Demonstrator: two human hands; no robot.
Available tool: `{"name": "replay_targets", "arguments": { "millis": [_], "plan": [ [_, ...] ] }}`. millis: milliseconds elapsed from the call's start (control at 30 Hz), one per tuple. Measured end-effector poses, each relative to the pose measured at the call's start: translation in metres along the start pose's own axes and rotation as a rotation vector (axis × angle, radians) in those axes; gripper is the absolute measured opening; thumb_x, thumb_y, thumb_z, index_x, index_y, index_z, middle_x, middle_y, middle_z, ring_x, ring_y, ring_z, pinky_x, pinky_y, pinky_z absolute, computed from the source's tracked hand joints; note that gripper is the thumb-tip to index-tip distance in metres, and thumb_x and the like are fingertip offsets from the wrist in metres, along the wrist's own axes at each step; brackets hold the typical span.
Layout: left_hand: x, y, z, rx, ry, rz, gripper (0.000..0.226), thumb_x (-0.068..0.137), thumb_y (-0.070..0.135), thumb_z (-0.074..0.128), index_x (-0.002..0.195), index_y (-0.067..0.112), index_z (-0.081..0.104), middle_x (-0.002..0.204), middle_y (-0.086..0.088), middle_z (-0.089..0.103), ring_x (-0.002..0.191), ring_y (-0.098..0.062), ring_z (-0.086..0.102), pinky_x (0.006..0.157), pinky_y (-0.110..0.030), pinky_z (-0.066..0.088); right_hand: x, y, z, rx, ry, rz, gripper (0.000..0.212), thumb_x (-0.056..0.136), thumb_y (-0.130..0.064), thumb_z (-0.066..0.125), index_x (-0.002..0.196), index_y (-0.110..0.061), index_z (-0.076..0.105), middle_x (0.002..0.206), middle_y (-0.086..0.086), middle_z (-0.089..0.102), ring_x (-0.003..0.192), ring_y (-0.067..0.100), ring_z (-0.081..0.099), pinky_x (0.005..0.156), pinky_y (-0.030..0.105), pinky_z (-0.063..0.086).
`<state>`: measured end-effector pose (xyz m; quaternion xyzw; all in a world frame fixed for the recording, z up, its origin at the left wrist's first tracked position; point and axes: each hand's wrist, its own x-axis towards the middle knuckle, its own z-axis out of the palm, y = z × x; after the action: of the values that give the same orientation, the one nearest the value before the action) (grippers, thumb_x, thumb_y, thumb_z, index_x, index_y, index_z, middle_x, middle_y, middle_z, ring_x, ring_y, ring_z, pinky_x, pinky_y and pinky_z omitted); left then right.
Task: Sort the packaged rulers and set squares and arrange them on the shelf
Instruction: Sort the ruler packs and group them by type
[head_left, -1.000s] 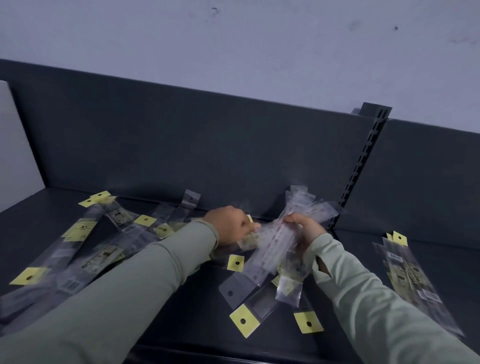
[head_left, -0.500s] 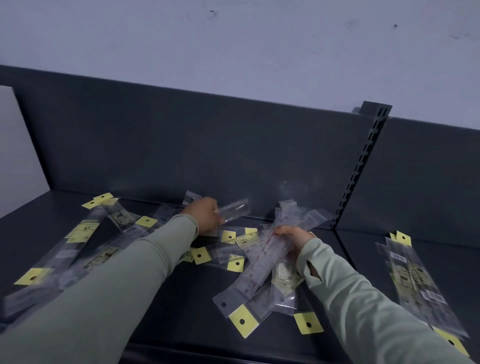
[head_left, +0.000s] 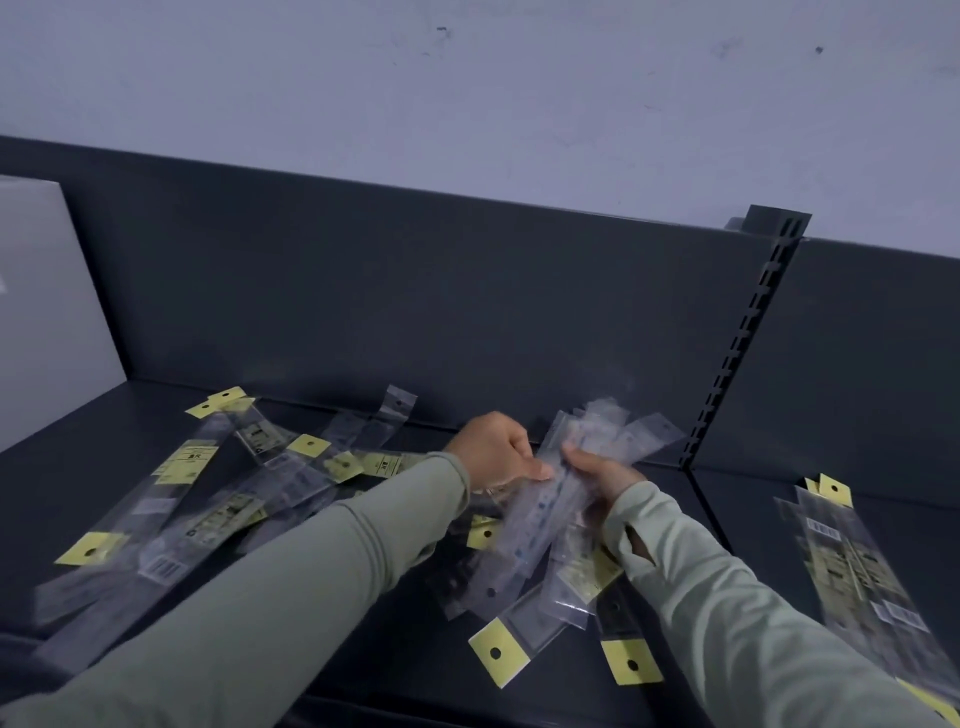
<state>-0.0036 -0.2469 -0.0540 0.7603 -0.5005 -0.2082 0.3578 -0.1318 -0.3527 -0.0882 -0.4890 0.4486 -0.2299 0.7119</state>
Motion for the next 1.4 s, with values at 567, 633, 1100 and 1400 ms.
{"name": "replay_targets", "arguments": {
  "millis": [567, 633, 1100, 1400],
  "plan": [
    [0.004, -0.069, -0.082, 0.643, -0.059, -0.460, 0.030, 0.084, 0.050, 0.060, 0.087, 0.021, 0.053, 0.092, 0.002, 0.059, 0.095, -0.024, 0.055, 0.101, -0.043, 0.031, 0.005, 0.005, 0.016, -0.093, 0.041, 0.036, 0.040, 0.067, -0.018, 0.082, 0.097, 0.000, 0.062, 0.075, 0.014, 0.068, 0.068, 0.029, 0.065, 0.086, 0.049, 0.054],
    [0.006, -0.062, -0.074, 0.516, -0.119, -0.379, 0.032, 0.080, 0.046, 0.068, 0.081, 0.017, 0.056, 0.083, 0.000, 0.061, 0.084, -0.023, 0.057, 0.091, -0.038, 0.039, 0.005, 0.005, 0.017, -0.103, 0.029, 0.035, 0.041, 0.068, -0.018, 0.082, 0.098, 0.000, 0.062, 0.077, 0.015, 0.069, 0.070, 0.029, 0.065, 0.085, 0.049, 0.055],
    [0.033, 0.016, -0.023, -0.498, 0.152, 0.075, 0.031, 0.075, -0.001, 0.077, 0.071, 0.012, 0.050, 0.082, -0.013, 0.059, 0.077, -0.022, 0.055, 0.076, -0.031, 0.051, -0.004, 0.004, 0.007, 0.053, -0.045, -0.019, 0.037, 0.064, -0.014, 0.074, 0.098, 0.000, 0.068, 0.082, 0.018, 0.070, 0.072, 0.032, 0.066, 0.088, 0.048, 0.053],
    [0.045, 0.025, 0.011, -0.668, 0.189, -0.177, 0.028, 0.071, 0.011, 0.083, 0.083, 0.005, 0.058, 0.086, -0.010, 0.066, 0.074, -0.024, 0.062, 0.070, -0.033, 0.053, -0.036, -0.004, 0.000, 0.129, -0.153, -0.072, 0.022, 0.079, -0.031, 0.071, 0.087, -0.010, 0.071, 0.072, 0.010, 0.070, 0.066, 0.027, 0.065, 0.072, 0.035, 0.052]
  ]
}}
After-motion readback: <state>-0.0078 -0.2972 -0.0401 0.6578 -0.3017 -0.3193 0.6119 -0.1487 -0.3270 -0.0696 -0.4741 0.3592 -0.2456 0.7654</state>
